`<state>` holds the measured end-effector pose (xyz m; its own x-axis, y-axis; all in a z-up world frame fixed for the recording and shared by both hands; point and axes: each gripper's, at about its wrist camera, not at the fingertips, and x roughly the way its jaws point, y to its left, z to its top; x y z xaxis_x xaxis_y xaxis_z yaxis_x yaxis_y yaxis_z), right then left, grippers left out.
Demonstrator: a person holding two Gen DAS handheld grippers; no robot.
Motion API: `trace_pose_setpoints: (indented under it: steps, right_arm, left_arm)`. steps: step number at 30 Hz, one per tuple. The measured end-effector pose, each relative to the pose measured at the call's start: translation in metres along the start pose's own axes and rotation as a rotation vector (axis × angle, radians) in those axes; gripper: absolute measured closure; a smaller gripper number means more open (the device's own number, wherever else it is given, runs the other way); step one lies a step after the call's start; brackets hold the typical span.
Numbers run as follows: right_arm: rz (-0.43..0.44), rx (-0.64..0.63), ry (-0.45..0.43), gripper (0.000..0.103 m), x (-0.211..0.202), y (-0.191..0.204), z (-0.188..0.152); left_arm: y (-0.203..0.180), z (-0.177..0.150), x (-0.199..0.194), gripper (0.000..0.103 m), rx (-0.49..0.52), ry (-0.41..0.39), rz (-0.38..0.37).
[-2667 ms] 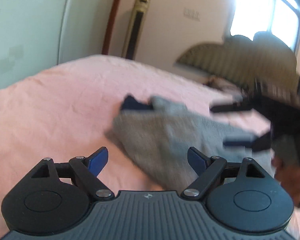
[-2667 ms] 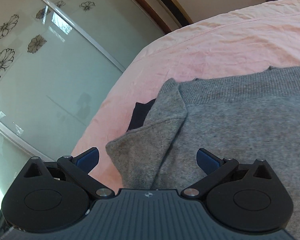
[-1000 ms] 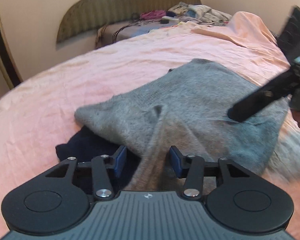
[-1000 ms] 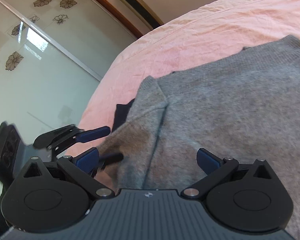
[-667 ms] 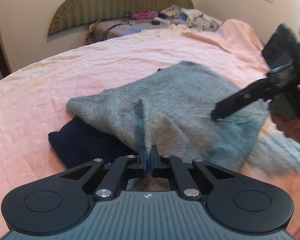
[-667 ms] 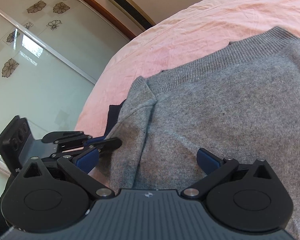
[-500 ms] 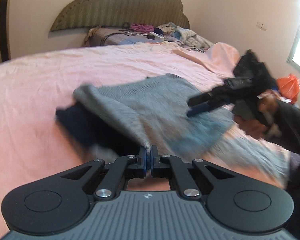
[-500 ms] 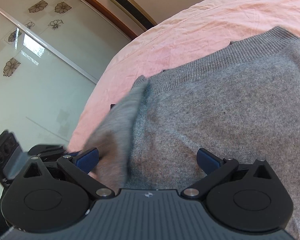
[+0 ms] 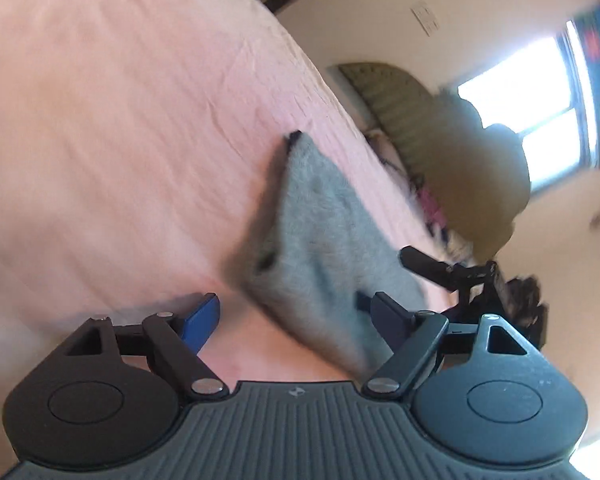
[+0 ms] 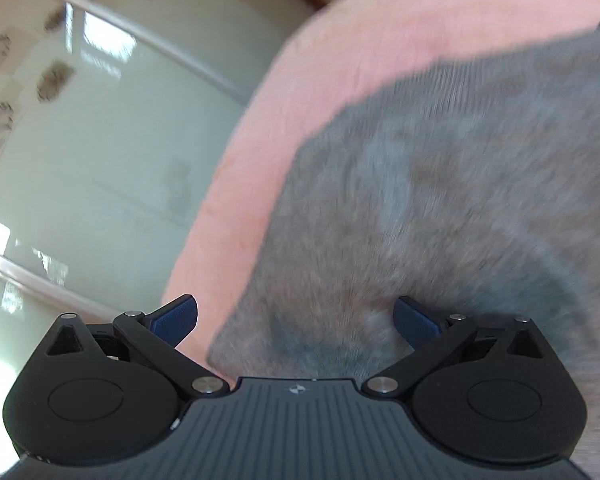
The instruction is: Fold small clothes
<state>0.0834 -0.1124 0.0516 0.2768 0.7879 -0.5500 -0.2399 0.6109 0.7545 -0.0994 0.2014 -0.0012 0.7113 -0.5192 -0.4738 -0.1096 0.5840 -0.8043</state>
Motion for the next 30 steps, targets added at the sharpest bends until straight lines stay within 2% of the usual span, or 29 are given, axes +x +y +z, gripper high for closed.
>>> trace_pose_setpoints:
  steps: [2, 4, 5, 7, 8, 9, 10, 12, 13, 16, 18, 19, 21, 23, 26, 28, 29, 30]
  right_arm:
    - [0.001, 0.027, -0.011, 0.000, -0.010, 0.004, 0.004]
    - [0.011, 0.025, -0.077, 0.000, -0.031, 0.006, 0.005]
    - [0.002, 0.023, -0.098, 0.000, -0.041, 0.007, 0.007]
    - [-0.009, 0.014, -0.134, 0.000, -0.058, 0.007, 0.009]
    - [-0.013, 0.010, -0.147, 0.000, -0.066, 0.007, 0.011]
    - [-0.014, 0.005, -0.159, 0.000, -0.074, 0.006, 0.011]
    - [-0.011, 0.002, -0.167, 0.000, -0.080, 0.005, 0.012]
    - [-0.008, -0.001, -0.174, 0.000, -0.087, 0.001, 0.015]
    - [-0.007, 0.002, -0.167, 0.000, -0.086, -0.002, 0.021]
    - [0.008, 0.028, -0.107, 0.000, -0.070, -0.017, 0.041]
    - [0.028, 0.068, -0.045, 0.000, -0.054, -0.028, 0.059]
    - [0.038, 0.079, -0.018, 0.000, -0.046, -0.032, 0.068]
    - [0.048, 0.080, 0.016, 0.000, -0.034, -0.035, 0.083]
    - [0.050, 0.055, 0.046, 0.000, -0.024, -0.034, 0.093]
    - [0.002, -0.016, 0.095, 0.003, -0.009, -0.025, 0.099]
    - [-0.045, -0.074, 0.130, 0.010, 0.000, -0.018, 0.101]
    - [-0.085, -0.101, 0.138, 0.018, 0.004, -0.016, 0.101]
    - [-0.121, -0.128, 0.140, 0.031, 0.007, -0.016, 0.101]
  left_arm:
    - [-0.007, -0.006, 0.013, 0.020, -0.066, -0.045, 0.000]
    - [-0.010, -0.005, 0.030, 0.021, -0.107, -0.069, 0.060]
    - [-0.012, -0.004, 0.038, 0.028, -0.116, -0.083, 0.077]
    - [-0.023, 0.000, 0.052, 0.057, -0.087, -0.078, 0.157]
    - [-0.027, 0.002, 0.060, 0.093, -0.067, -0.048, 0.217]
    - [-0.032, 0.002, 0.069, 0.098, -0.046, -0.025, 0.256]
    - [-0.041, 0.001, 0.071, 0.098, 0.003, -0.046, 0.285]
    - [-0.079, -0.012, 0.075, 0.098, 0.238, -0.113, 0.376]
    - [-0.100, -0.021, 0.077, 0.098, 0.361, -0.143, 0.390]
    - [-0.158, -0.058, 0.084, 0.098, 0.699, -0.185, 0.352]
    - [-0.182, -0.086, 0.096, 0.098, 0.899, -0.165, 0.345]
    - [-0.188, -0.098, 0.101, 0.098, 0.966, -0.146, 0.337]
    - [-0.191, -0.115, 0.111, 0.098, 1.041, -0.105, 0.339]
    - [-0.190, -0.123, 0.116, 0.098, 1.067, -0.078, 0.339]
    - [-0.189, -0.129, 0.119, 0.098, 1.091, -0.060, 0.360]
    - [-0.185, -0.130, 0.115, 0.098, 1.102, -0.051, 0.361]
    - [-0.186, -0.131, 0.116, 0.098, 1.111, -0.047, 0.361]
    - [-0.184, -0.131, 0.116, 0.098, 1.120, -0.045, 0.361]
